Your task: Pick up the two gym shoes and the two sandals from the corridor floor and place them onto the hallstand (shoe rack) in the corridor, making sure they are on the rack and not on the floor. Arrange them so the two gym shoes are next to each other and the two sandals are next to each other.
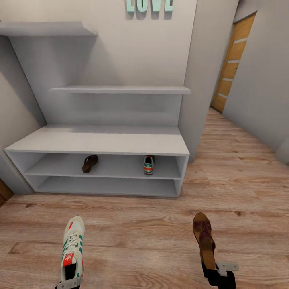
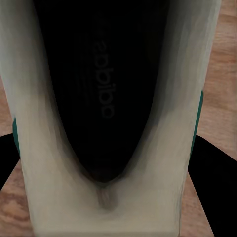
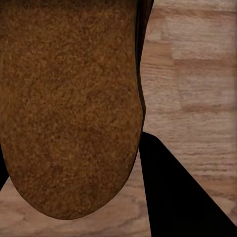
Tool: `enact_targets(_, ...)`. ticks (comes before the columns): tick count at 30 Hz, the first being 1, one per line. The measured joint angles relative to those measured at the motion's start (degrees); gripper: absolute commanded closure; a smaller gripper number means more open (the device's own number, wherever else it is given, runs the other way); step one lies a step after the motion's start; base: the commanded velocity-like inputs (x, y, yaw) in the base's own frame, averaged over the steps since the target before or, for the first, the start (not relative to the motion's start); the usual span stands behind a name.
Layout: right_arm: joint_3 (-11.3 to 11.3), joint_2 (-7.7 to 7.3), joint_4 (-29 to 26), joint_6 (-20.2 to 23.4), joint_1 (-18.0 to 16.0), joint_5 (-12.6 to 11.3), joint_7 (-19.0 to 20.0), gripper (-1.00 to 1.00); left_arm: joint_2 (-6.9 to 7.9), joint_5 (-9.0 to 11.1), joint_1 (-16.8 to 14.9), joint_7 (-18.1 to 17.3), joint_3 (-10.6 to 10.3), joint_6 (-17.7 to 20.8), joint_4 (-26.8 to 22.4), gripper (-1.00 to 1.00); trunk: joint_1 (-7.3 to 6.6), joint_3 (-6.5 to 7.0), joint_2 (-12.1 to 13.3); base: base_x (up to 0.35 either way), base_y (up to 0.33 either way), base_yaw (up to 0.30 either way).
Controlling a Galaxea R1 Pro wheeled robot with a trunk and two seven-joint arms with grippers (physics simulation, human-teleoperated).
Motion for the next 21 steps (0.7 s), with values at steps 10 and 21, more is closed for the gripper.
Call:
enact_targets(10, 0.0, -0.25, -0.1, 0.0, 0.0, 0.1, 0.0, 1.00, 0.00, 0.0, 0.0, 0.0, 0.0, 0.0, 0.0, 1.00, 0.00, 0.00, 0.0, 0.000, 0.000, -0.001)
enact_targets(21, -0.1, -0.12, -0.1, 0.0, 0.0, 0.1, 0.0, 1.00, -0.02, -0.3, 0.0, 0.0, -0.3, 0.0, 0.0, 1.00, 0.00, 0.00, 0.0, 0.000, 0.000, 0.000)
